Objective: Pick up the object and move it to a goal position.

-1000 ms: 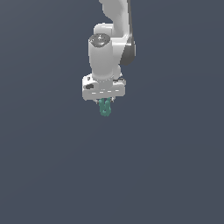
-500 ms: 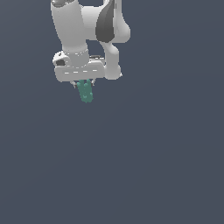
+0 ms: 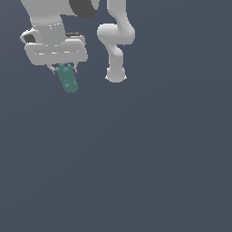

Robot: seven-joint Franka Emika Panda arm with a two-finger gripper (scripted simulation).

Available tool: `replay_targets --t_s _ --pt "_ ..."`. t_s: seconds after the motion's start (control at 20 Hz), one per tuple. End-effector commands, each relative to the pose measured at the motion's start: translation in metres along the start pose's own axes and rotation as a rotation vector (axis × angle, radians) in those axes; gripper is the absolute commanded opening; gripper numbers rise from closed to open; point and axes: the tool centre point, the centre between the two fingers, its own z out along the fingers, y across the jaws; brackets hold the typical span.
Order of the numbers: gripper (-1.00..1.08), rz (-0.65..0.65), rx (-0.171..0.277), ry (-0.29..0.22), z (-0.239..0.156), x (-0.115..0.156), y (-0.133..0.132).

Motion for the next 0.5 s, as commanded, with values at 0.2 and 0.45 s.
replay_targets --t_s 0.2,0.45 --pt "-1.00 -0.002 -0.001 -0.002 -0.024 -0.008 0.025" --pt "-1.00 -0.002 -0.001 -0.002 -0.029 -0.009 0.030"
